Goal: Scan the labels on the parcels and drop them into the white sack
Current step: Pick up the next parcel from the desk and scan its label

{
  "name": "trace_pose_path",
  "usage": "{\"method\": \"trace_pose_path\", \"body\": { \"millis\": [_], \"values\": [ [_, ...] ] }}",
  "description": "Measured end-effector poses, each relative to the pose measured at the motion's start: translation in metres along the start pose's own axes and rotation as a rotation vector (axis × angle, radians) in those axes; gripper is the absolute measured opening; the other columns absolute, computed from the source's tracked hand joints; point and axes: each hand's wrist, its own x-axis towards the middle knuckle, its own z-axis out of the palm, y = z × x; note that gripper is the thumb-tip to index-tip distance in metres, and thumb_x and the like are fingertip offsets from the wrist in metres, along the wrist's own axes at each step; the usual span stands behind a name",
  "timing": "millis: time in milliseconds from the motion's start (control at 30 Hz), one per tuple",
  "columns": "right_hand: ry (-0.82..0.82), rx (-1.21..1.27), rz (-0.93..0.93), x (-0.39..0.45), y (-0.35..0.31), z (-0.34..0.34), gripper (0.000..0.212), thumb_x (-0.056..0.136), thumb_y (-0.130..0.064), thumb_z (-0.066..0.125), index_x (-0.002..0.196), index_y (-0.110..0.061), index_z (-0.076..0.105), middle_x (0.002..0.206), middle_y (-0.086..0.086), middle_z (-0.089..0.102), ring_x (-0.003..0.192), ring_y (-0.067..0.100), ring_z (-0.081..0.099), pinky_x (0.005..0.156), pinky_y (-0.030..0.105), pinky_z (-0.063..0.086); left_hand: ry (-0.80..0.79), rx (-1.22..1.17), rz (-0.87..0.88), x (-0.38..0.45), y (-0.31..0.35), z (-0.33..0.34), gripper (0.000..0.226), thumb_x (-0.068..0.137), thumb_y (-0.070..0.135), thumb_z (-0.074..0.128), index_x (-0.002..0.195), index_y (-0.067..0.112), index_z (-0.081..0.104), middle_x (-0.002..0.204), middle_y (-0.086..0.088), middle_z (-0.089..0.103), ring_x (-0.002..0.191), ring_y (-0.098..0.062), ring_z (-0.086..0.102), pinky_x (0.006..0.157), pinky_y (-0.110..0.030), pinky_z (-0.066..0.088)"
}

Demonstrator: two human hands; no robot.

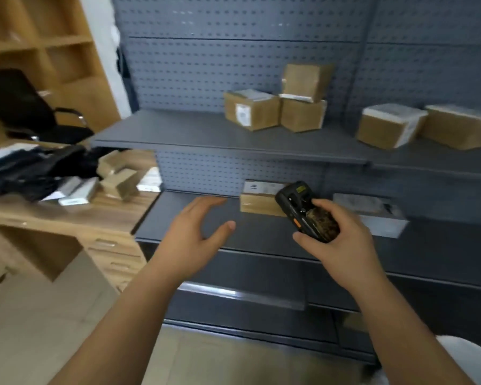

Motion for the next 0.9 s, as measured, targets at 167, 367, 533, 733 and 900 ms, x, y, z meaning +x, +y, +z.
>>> {"method": "trace_pose_path", "body": {
  "millis": [167, 367, 533, 733, 900],
  "values": [
    [-0.166, 0.067, -0.124, 0.004, -0.081, 0.123, 0.063, 0.069, -0.036, 0.087, 0.123, -0.044, 0.057, 0.112, -0.026, 0.057, 0.102, -0.005, 0.055, 0.086, 0.020, 0.045, 0.115, 0.071, -0.169, -0.052, -0.079, -0.106, 0.043, 0.089, 0.038, 0.070, 0.127, 0.022, 0.059, 0.123, 0.014, 0.057, 0.111, 0.001, 0.048, 0.099, -0.027, 0.042],
    [-0.371, 0.070, -0.261, 0.019, -0.163, 0.254, 0.061, 0.070, -0.036, 0.086, 0.124, -0.043, 0.057, 0.108, -0.021, 0.055, 0.104, 0.008, 0.055, 0.087, 0.030, 0.050, 0.273, 0.174, -0.337, -0.099, -0.155, -0.207, 0.046, 0.089, 0.043, 0.066, 0.131, 0.027, 0.055, 0.128, 0.015, 0.057, 0.120, -0.002, 0.050, 0.104, -0.030, 0.043],
    [-0.515, 0.134, -0.375, 0.039, -0.225, 0.367, 0.065, 0.066, -0.047, 0.082, 0.126, -0.042, 0.057, 0.112, -0.015, 0.058, 0.105, 0.011, 0.056, 0.089, 0.037, 0.053, 0.371, 0.252, -0.516, -0.122, -0.208, -0.276, 0.040, 0.090, 0.038, 0.066, 0.127, 0.035, 0.051, 0.115, 0.029, 0.048, 0.097, 0.025, 0.041, 0.086, 0.004, 0.032],
    [-0.622, 0.291, -0.534, 0.065, -0.318, 0.501, 0.059, 0.072, -0.037, 0.084, 0.126, -0.036, 0.059, 0.103, -0.026, 0.050, 0.097, -0.006, 0.043, 0.082, 0.016, 0.036, 0.562, 0.379, -0.672, -0.131, -0.265, -0.377, 0.046, 0.089, 0.043, 0.065, 0.131, 0.029, 0.055, 0.118, 0.023, 0.051, 0.115, 0.000, 0.048, 0.103, -0.031, 0.043],
    [-0.774, 0.378, -0.674, 0.074, -0.390, 0.592, 0.064, 0.070, -0.044, 0.083, 0.128, -0.039, 0.056, 0.117, -0.018, 0.056, 0.107, 0.002, 0.050, 0.091, 0.028, 0.046, 0.717, 0.435, -0.766, -0.141, -0.305, -0.439, 0.043, 0.091, 0.039, 0.065, 0.131, 0.027, 0.056, 0.123, 0.021, 0.054, 0.116, 0.004, 0.046, 0.104, -0.028, 0.041]
  ]
}}
